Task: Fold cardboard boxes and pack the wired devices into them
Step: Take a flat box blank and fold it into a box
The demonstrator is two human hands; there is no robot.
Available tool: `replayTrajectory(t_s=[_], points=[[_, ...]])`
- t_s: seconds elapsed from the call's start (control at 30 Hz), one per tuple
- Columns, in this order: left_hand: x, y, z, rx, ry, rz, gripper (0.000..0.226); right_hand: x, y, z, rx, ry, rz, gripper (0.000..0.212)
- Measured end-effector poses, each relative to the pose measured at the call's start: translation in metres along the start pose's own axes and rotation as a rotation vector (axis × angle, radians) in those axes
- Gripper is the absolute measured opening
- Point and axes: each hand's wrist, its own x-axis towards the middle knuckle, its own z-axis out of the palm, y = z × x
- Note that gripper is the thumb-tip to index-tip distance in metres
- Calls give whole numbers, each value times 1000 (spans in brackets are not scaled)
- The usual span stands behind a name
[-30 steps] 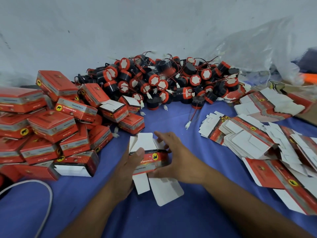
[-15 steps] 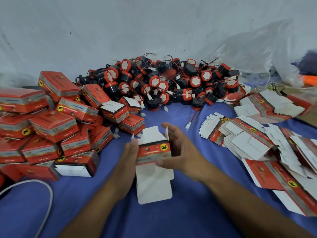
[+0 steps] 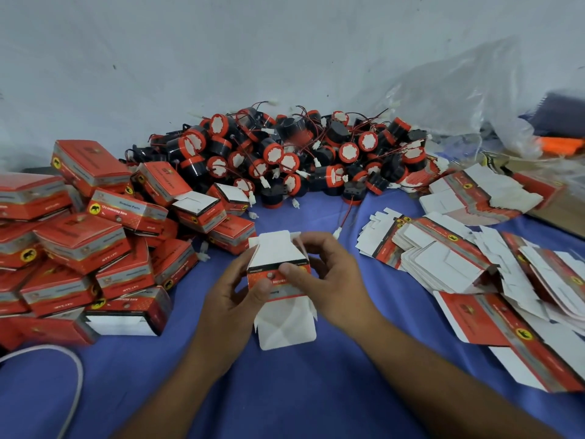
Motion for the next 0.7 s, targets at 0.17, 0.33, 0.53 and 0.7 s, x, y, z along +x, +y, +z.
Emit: replayTrajectory(t_s=[0.17, 0.33, 0.53, 0.7], points=[[0, -6, -3, -31, 5, -80, 36, 1, 6, 0, -64, -146, 8, 16], [3, -12, -5, -19, -36, -171, 41, -1, 9, 0, -220, -202, -47, 20], [-2, -8, 0, 289, 46, 97, 33, -4, 3, 8, -131, -184, -35, 37], [0, -4, 3, 699, 196, 498, 38, -7, 1, 12, -56, -161, 19, 43]])
